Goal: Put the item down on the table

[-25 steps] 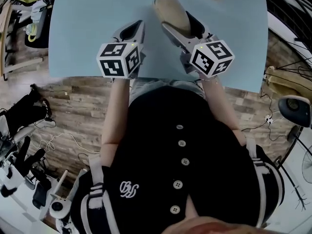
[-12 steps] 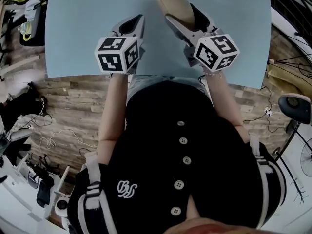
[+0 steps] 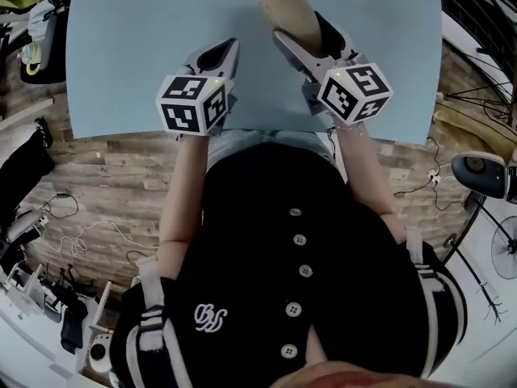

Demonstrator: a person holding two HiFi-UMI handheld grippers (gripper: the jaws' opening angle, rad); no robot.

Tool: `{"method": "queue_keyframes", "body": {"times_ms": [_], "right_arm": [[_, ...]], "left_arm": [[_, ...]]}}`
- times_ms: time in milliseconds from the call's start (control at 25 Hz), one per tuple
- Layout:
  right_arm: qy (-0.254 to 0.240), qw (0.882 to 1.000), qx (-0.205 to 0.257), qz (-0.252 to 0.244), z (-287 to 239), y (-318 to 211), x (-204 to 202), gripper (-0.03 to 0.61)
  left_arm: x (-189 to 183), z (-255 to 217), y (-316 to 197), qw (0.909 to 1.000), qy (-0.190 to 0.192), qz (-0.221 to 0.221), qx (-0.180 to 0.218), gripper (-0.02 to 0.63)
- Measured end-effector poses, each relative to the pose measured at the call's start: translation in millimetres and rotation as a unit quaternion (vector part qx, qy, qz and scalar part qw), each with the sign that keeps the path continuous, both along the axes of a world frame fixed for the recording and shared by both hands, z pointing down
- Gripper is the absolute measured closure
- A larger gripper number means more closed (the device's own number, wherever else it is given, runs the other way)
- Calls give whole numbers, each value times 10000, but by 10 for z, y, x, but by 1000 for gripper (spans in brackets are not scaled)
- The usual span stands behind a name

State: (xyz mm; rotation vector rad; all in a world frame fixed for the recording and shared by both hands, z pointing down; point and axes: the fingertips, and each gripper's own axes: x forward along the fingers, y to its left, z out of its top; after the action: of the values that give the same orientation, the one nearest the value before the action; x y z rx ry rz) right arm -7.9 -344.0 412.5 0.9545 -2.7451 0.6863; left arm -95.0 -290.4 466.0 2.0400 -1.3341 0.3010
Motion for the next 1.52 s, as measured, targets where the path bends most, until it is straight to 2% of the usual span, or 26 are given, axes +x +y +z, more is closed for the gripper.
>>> {"method": "queue_keyframes", "body": {"times_ms": [240,440,600,880,1120,1280,1520], "right_arm": [[217,9998,31,-43,95,-53,-69,198],[506,9986,-26,-127,298,-55,-130,198],[717,9971,-72,-262,433,-24,-124,198],[841,9948,-322,-481,710,-41,-218,198],[1016,9920,-315,-674,861,-141,-254,198],[1189,9890,-335,-809,1019,-232,-348,198],[1399,9854,-236,-944,1157,-395,-429,198]], "left_arm": [[-61,77,34,9999,21,104,31,604],[-201,130,49,9996,38,-185,224,605],[-176,202,85,9997,82,-191,146,604],[-183,387,157,9989,430,-173,-55,604],[-118,491,154,9982,539,-200,-152,604],[-158,572,158,9966,683,-387,-262,604],[-168,650,209,9960,668,-486,-336,604]]}}
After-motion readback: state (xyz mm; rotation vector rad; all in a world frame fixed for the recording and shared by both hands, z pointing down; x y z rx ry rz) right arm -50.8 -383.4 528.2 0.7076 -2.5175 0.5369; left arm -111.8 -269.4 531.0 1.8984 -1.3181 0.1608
